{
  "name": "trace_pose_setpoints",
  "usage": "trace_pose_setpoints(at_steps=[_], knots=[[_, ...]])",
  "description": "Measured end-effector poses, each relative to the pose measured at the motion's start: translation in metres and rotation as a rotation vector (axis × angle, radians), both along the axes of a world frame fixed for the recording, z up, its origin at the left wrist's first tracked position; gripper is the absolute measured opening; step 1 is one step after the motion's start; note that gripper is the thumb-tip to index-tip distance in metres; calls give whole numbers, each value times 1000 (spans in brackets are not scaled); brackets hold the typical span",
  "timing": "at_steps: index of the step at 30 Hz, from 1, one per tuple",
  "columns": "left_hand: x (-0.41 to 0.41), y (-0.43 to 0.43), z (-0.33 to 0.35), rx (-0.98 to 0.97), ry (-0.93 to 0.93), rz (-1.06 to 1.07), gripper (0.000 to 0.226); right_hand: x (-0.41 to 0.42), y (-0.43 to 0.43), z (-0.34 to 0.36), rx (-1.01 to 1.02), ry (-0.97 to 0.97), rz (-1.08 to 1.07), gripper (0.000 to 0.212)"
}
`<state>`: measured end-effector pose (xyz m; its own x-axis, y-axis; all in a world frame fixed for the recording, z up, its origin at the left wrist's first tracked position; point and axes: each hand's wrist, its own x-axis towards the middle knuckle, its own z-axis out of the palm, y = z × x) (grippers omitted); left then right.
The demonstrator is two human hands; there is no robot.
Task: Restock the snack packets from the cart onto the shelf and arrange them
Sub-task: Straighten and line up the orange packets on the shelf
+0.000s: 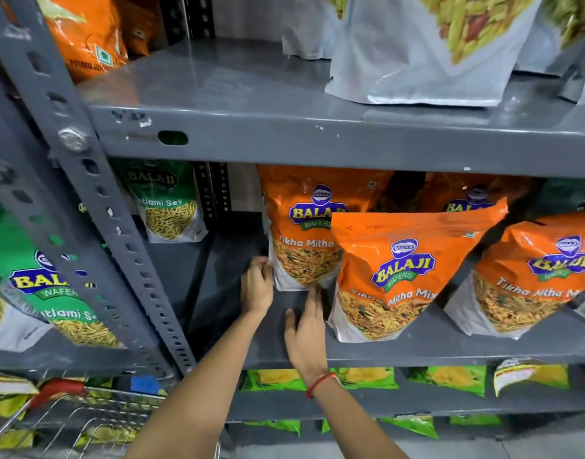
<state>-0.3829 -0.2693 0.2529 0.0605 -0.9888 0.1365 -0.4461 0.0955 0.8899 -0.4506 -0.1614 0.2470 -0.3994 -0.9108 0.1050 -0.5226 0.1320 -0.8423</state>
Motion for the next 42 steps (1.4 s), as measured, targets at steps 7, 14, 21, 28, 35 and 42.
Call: trace_pose_setpoints(at_steps=[7,14,21,28,35,42], knots=[[9,-3,5,65,8,-9,20,3,3,5,-25,-16,23,63],[1,94,8,-83,241,-191,14,-17,92,18,-363,-21,-67,33],[-39,111,7,172,304,-589,73,-113,101,30,-328,-248,-412,105],[-42,113,10,228,258,-539,81,-127,81,19,-165,-333,-93,81],[3,116,24,169,319,-385,68,-84,71,9,-157,-324,-27,84],[27,118,34,164,367,-375,85,-64,67,2,-149,-362,0,85]])
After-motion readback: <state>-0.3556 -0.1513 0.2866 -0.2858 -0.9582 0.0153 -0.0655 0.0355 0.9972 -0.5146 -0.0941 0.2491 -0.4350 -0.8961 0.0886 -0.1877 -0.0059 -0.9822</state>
